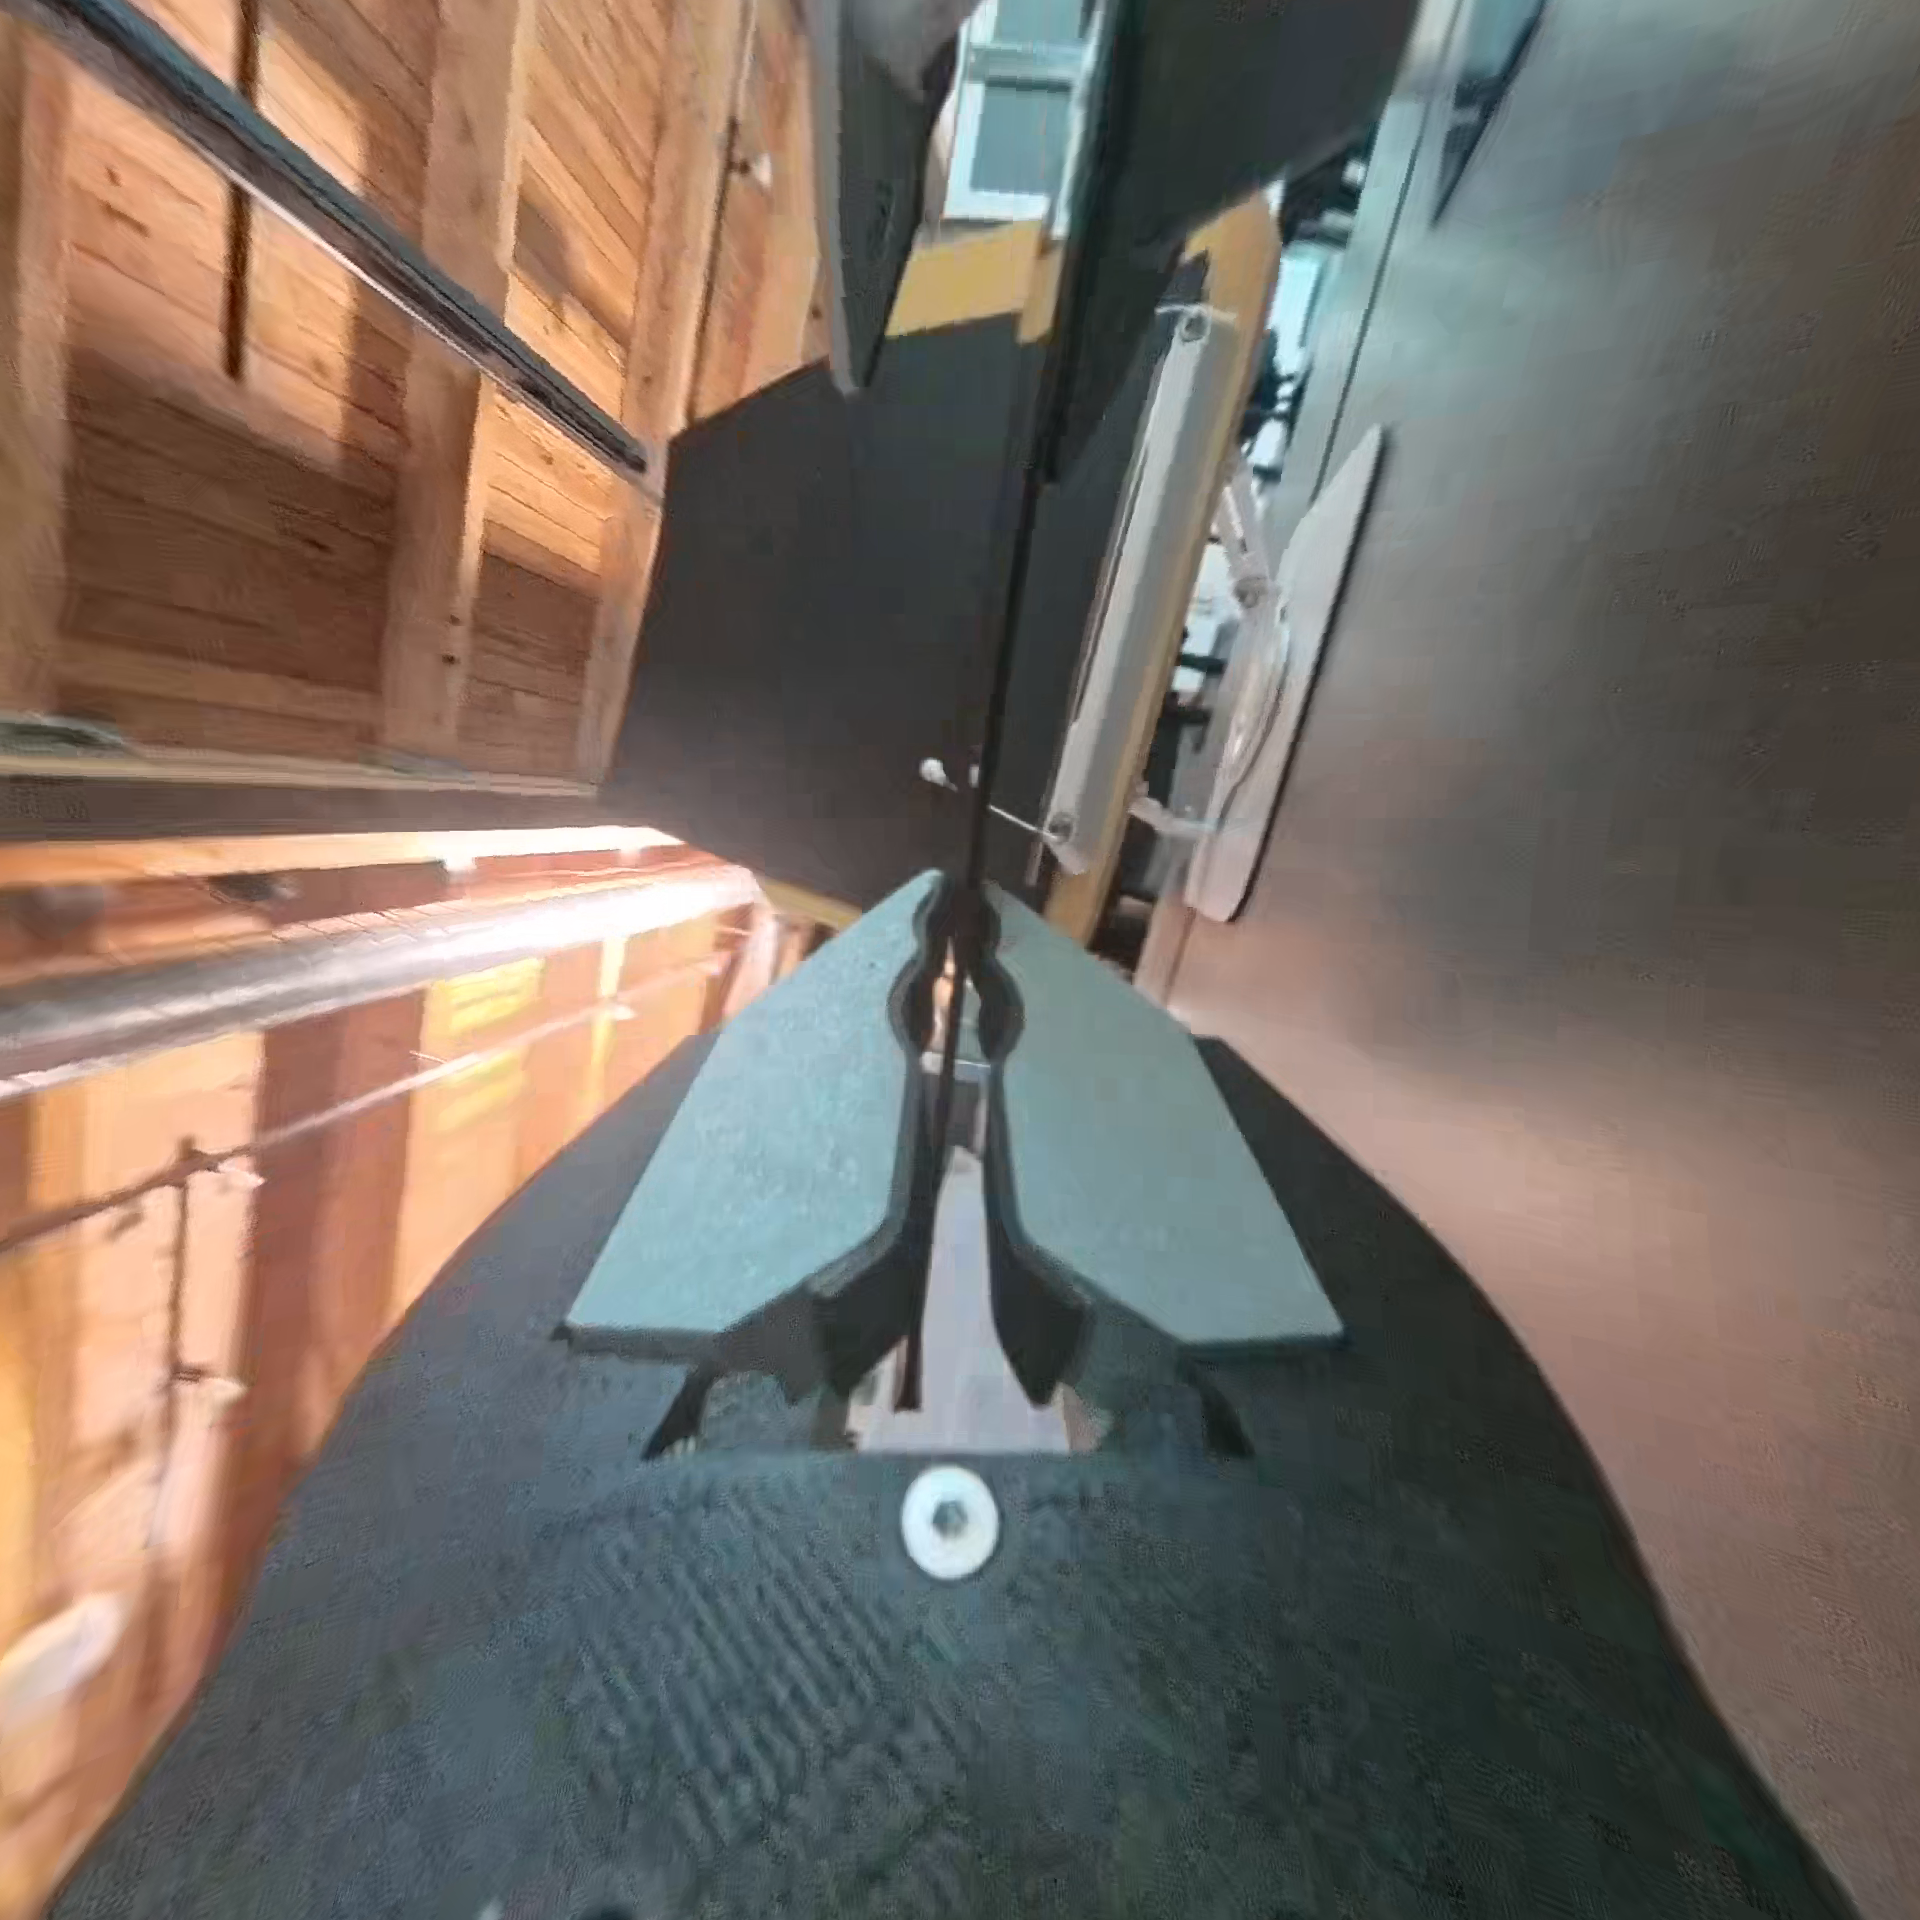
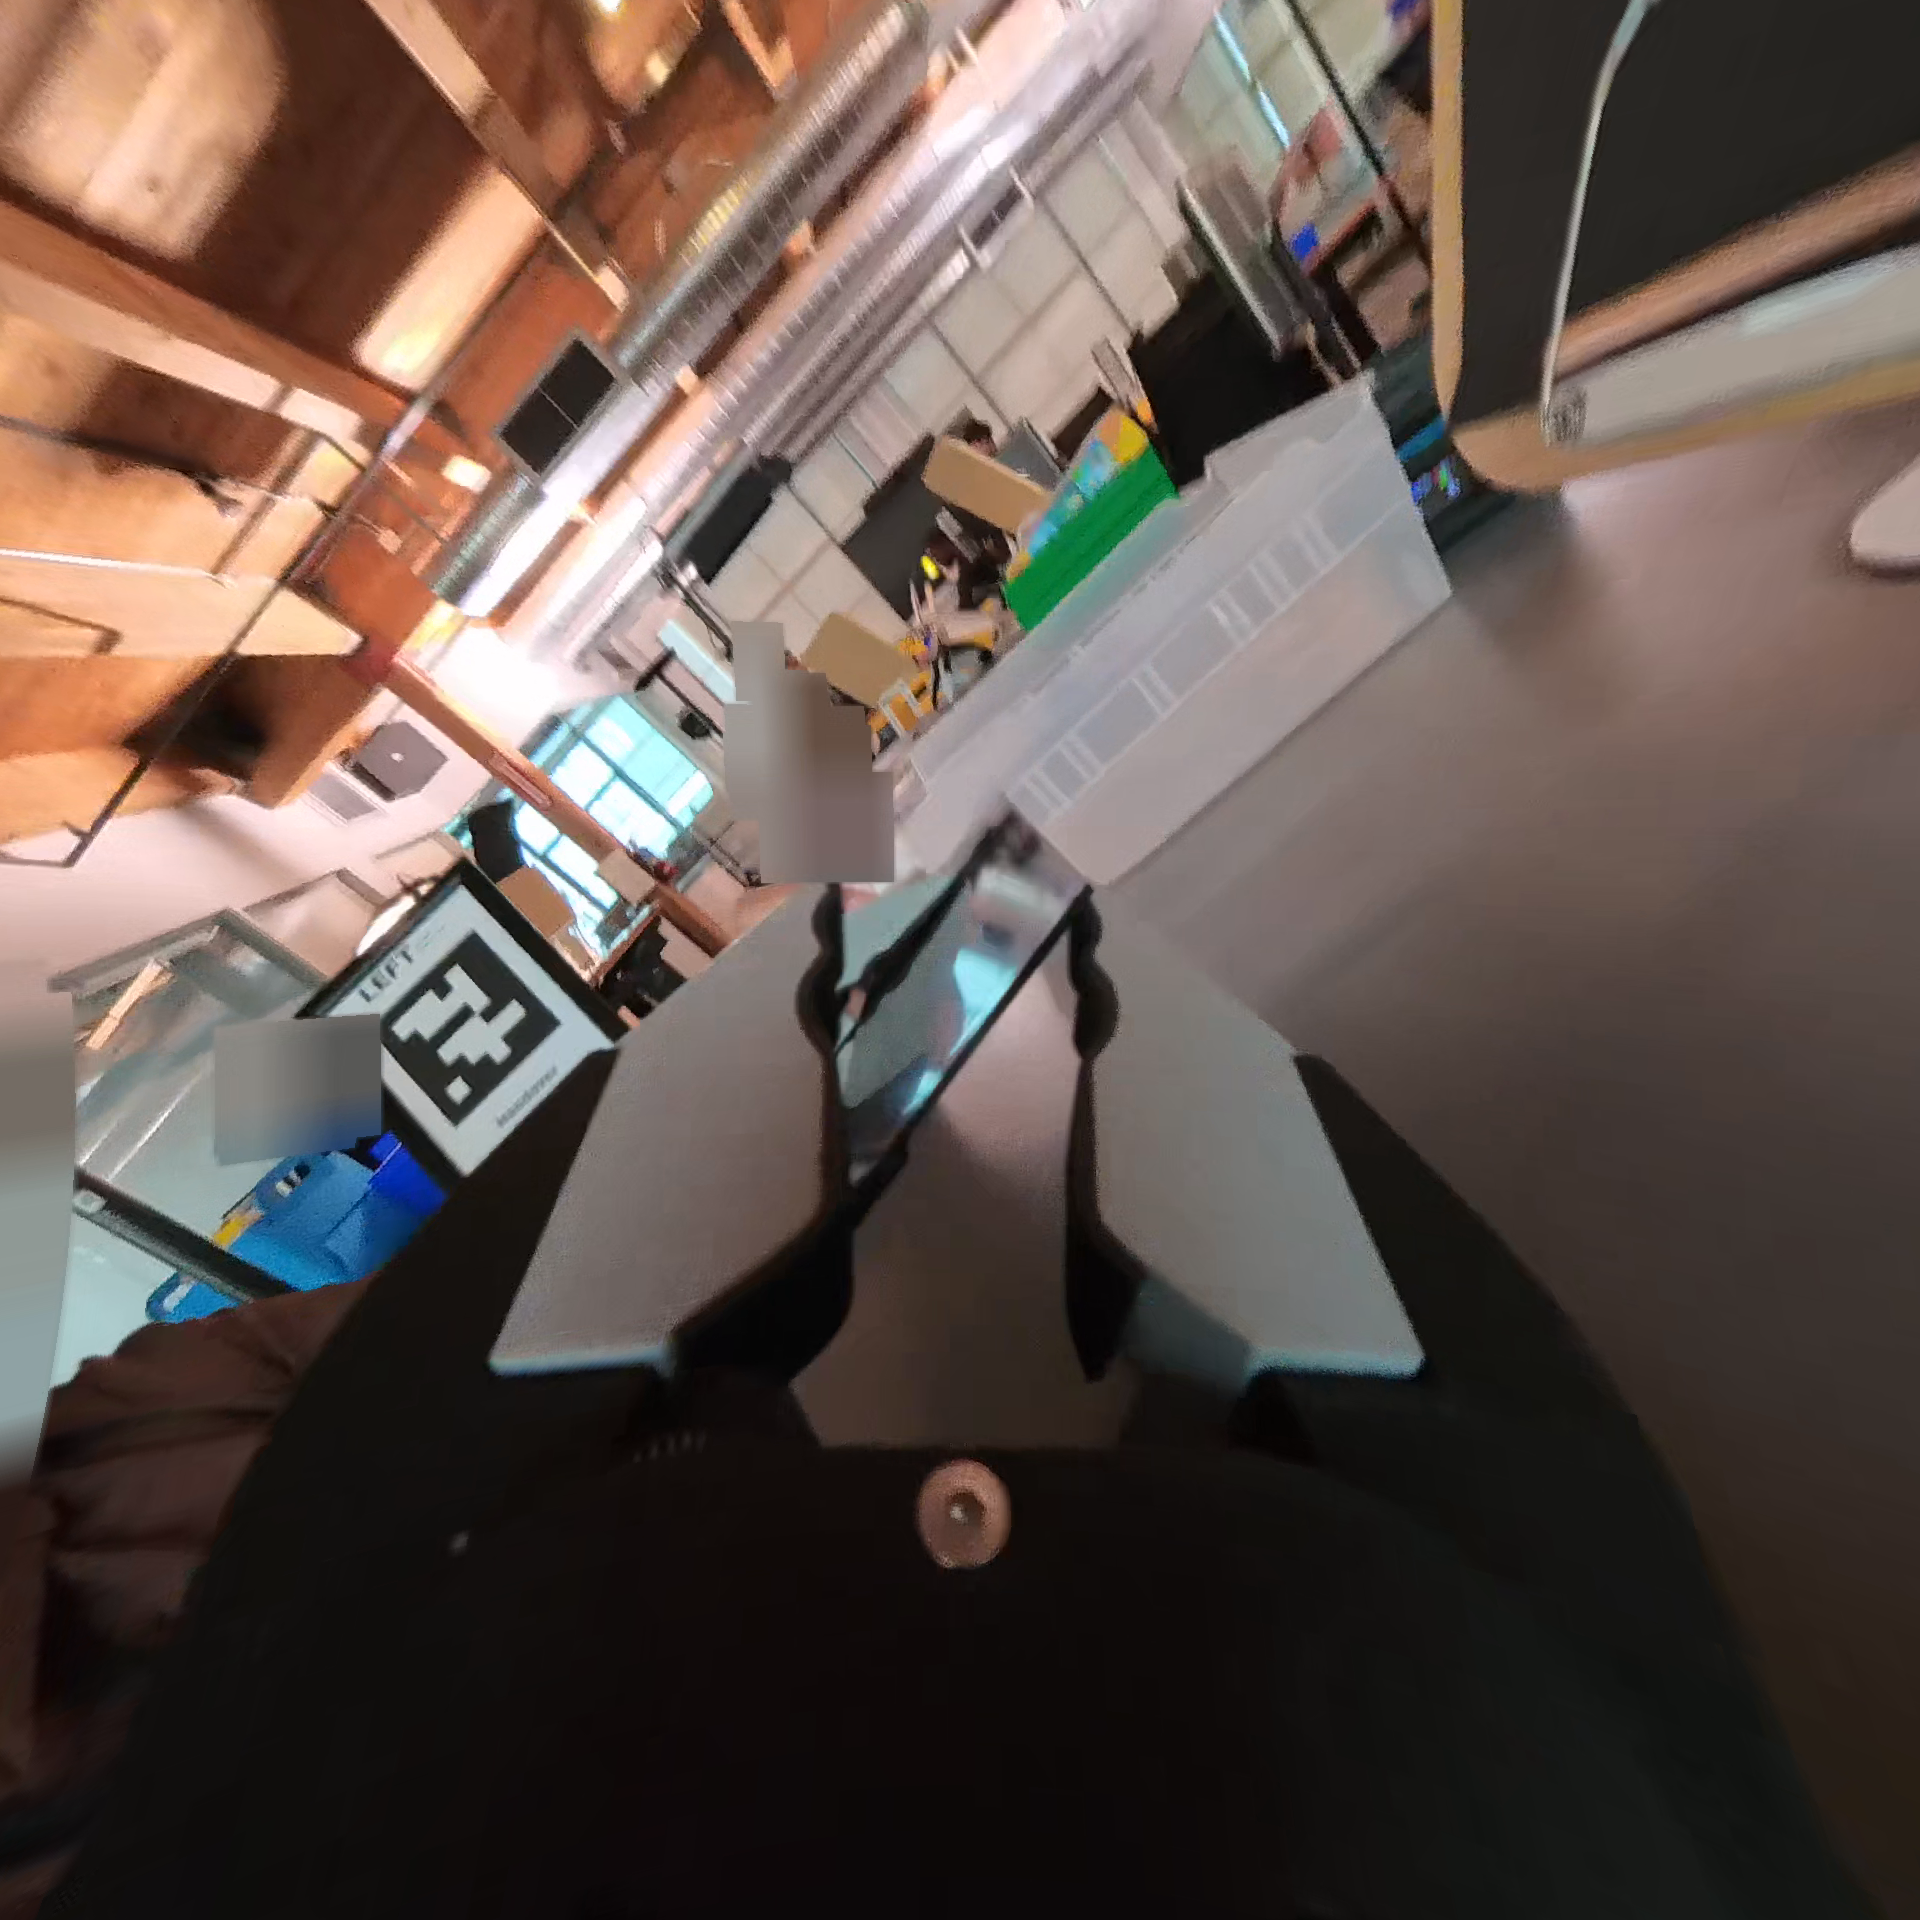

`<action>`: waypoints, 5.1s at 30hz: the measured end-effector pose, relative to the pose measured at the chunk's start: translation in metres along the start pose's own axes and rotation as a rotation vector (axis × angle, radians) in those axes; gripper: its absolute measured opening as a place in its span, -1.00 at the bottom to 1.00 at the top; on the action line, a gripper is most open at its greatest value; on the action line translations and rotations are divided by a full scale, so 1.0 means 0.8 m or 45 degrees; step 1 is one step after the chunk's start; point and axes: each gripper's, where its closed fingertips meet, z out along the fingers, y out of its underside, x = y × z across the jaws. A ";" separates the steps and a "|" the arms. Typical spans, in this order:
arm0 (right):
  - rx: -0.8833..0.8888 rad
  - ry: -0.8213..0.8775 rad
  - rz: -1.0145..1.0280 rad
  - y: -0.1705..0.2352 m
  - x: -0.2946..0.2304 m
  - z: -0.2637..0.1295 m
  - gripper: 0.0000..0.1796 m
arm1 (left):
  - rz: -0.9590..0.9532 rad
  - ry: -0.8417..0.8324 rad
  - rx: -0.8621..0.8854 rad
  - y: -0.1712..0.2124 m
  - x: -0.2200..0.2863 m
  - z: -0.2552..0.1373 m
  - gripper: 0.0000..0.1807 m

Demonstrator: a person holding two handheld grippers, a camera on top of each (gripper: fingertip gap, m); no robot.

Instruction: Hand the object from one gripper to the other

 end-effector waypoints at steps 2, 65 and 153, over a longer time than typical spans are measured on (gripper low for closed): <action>0.130 -0.059 -0.105 -0.024 -0.019 -0.012 -0.45 | -0.178 0.025 0.029 0.002 -0.013 -0.003 -1.00; 0.150 0.377 -1.117 -0.009 -0.047 0.006 -1.00 | -1.480 0.209 0.274 0.033 -0.064 0.000 -1.00; -0.175 0.652 -1.483 0.023 -0.022 0.035 -1.00 | -1.800 0.552 0.705 -0.028 -0.070 -0.037 -0.67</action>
